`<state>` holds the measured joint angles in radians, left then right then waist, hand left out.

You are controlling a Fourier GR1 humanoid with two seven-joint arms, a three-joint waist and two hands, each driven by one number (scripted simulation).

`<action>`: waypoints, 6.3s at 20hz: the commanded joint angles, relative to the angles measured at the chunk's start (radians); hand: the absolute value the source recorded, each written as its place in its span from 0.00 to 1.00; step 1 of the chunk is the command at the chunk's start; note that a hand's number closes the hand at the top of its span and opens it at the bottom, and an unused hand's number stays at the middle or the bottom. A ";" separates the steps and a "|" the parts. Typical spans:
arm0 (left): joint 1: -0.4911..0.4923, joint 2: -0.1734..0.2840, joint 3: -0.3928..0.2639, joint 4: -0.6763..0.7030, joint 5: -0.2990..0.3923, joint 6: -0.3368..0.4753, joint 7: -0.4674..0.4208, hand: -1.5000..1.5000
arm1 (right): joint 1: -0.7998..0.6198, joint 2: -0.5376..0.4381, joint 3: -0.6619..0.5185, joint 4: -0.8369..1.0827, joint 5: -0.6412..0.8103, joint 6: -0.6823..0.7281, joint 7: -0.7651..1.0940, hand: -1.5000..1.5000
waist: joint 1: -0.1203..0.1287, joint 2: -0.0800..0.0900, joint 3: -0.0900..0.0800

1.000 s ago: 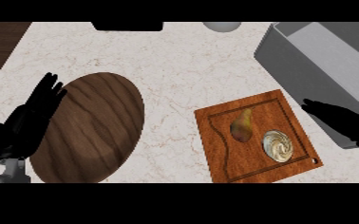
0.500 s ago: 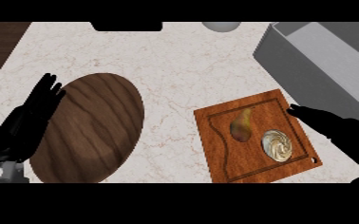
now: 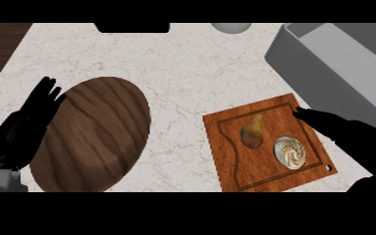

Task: Pick the cupcake from the cutting board and place it in the cardboard box

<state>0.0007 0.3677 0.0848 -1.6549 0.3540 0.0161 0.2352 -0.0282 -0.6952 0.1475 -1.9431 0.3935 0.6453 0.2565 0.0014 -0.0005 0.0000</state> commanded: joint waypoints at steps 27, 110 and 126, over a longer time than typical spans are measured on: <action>-0.011 -0.091 0.112 0.016 -0.083 -0.107 0.013 0.50 | -0.027 0.271 0.066 0.120 0.444 0.054 -0.052 0.00 | 0.000 0.000 0.000; -0.025 -0.175 0.124 -0.096 -0.155 -0.132 0.117 0.50 | -0.916 0.248 -0.419 0.862 0.747 -0.474 0.054 1.00 | 0.014 0.002 0.000; -0.044 -0.202 0.110 -0.027 -0.172 -0.141 0.064 0.50 | -0.920 0.177 -0.520 1.428 0.675 -0.670 -0.229 1.00 | 0.030 0.012 0.002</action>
<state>-0.0436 0.1902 0.2230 -1.6596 0.1987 -0.1411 0.2896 -0.9560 -0.5136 -0.3459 -0.6312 1.0965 -0.0482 0.0641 0.0251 0.0088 0.0007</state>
